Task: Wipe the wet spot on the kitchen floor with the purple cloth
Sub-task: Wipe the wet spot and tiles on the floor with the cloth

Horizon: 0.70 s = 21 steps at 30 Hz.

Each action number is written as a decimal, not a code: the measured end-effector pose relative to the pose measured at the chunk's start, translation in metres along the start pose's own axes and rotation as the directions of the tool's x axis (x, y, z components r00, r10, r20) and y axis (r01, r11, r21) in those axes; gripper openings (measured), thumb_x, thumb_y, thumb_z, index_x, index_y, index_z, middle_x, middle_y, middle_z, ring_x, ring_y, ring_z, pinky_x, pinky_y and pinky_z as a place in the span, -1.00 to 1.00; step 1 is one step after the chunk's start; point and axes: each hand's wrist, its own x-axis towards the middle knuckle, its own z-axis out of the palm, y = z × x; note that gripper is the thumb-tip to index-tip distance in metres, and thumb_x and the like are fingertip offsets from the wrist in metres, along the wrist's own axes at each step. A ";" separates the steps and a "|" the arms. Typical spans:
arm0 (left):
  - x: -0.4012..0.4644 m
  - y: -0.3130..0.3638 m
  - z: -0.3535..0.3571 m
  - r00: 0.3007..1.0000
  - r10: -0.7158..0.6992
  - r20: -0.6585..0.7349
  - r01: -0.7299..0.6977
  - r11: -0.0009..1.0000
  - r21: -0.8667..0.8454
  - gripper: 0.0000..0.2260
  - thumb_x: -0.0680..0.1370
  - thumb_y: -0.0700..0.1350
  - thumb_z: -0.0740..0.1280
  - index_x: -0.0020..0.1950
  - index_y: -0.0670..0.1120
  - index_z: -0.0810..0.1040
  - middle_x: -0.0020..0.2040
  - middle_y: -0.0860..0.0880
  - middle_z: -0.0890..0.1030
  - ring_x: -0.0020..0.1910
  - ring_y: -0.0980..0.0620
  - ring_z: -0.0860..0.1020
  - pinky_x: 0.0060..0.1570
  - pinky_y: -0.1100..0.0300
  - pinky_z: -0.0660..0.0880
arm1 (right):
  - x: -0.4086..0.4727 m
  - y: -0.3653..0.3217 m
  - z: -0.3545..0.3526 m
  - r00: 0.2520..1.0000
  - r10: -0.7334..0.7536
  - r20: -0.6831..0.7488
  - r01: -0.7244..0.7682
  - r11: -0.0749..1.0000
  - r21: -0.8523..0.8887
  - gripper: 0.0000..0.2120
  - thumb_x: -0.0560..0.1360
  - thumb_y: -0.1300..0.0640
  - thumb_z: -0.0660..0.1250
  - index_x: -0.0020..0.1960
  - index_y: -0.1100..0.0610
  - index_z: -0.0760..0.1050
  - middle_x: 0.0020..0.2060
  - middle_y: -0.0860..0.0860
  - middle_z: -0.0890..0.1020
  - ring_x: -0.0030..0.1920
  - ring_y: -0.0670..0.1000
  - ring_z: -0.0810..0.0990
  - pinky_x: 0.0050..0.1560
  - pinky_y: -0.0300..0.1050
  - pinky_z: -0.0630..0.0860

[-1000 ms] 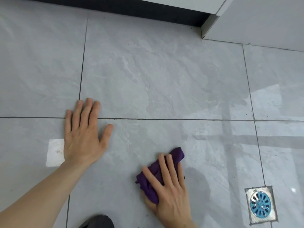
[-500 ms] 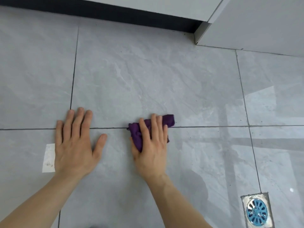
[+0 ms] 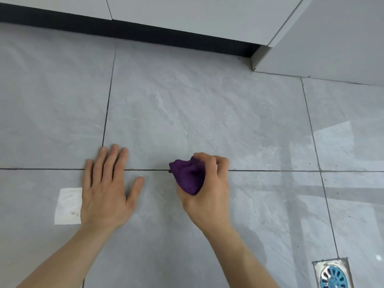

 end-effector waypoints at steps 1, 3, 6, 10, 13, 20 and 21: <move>0.000 0.000 0.000 1.000 -0.002 -0.001 0.002 1.000 -0.003 -0.29 0.59 0.26 0.05 0.66 -0.08 0.13 0.68 -0.09 0.16 0.69 -0.10 0.03 0.63 -0.17 -0.01 | 0.001 -0.004 -0.004 0.996 0.060 0.062 -0.061 0.998 0.014 -0.44 0.33 0.00 0.59 0.21 -0.16 0.37 0.14 -0.13 0.48 -0.02 -0.15 0.61 -0.08 -0.11 0.63; 0.000 0.000 0.000 1.000 -0.001 0.005 0.001 1.000 -0.003 -0.29 0.59 0.27 0.06 0.66 -0.08 0.13 0.68 -0.08 0.16 0.69 -0.09 0.02 0.63 -0.17 -0.01 | 0.002 -0.008 -0.008 0.972 0.188 0.142 -0.184 0.982 -0.042 -0.50 0.29 -0.26 0.53 0.03 -0.15 0.32 -0.09 -0.13 0.64 -0.22 -0.09 0.67 -0.17 0.02 0.64; 0.000 -0.001 0.000 1.000 0.004 0.008 -0.004 1.000 0.006 -0.29 0.60 0.27 0.06 0.66 -0.08 0.12 0.69 -0.08 0.15 0.69 -0.09 0.02 0.63 -0.18 0.02 | 0.003 -0.004 -0.006 0.983 0.170 0.069 -0.140 0.940 -0.311 -0.54 0.32 -0.42 0.39 -0.18 -0.06 0.38 -0.30 -0.14 0.63 -0.21 -0.10 0.61 -0.16 -0.08 0.53; 0.001 -0.001 0.000 1.000 0.002 0.014 -0.003 1.000 0.016 -0.29 0.60 0.27 0.06 0.67 -0.08 0.12 0.69 -0.08 0.15 0.69 -0.09 0.02 0.63 -0.18 0.02 | 0.006 0.005 0.005 0.973 -0.168 -0.159 0.081 0.891 -0.447 -0.65 0.46 -0.31 0.39 -0.04 -0.03 0.63 0.15 -0.05 0.67 0.40 0.08 0.50 0.42 0.16 0.33; 0.001 -0.002 0.000 1.000 0.004 0.020 -0.005 1.000 0.011 -0.28 0.60 0.27 0.06 0.67 -0.08 0.11 0.69 -0.08 0.14 0.69 -0.08 0.01 0.63 -0.19 0.02 | -0.006 0.006 0.014 0.971 -0.226 -0.080 0.160 0.859 -0.487 -0.45 0.53 -0.31 0.33 0.38 0.00 0.53 0.53 0.10 0.41 0.61 0.13 0.23 0.56 0.31 0.14; 0.001 -0.003 0.001 0.999 0.001 0.049 -0.002 0.999 0.032 -0.28 0.61 0.28 0.05 0.68 -0.07 0.07 0.70 -0.07 0.11 0.69 -0.08 -0.02 0.62 -0.21 0.04 | -0.062 0.035 0.031 0.954 -0.301 0.002 0.254 0.800 -0.543 -0.45 0.54 -0.12 0.43 0.42 0.13 0.49 0.52 0.11 0.41 0.57 0.16 0.31 0.44 0.31 0.38; 0.001 -0.003 0.001 0.999 0.000 0.051 -0.002 0.999 0.036 -0.28 0.61 0.28 0.06 0.68 -0.07 0.08 0.70 -0.07 0.11 0.69 -0.08 -0.01 0.62 -0.21 0.05 | -0.067 0.040 0.032 0.957 -0.287 0.044 0.262 0.790 -0.554 -0.42 0.54 -0.13 0.41 0.46 0.14 0.46 0.55 0.11 0.37 0.59 0.17 0.28 0.44 0.31 0.37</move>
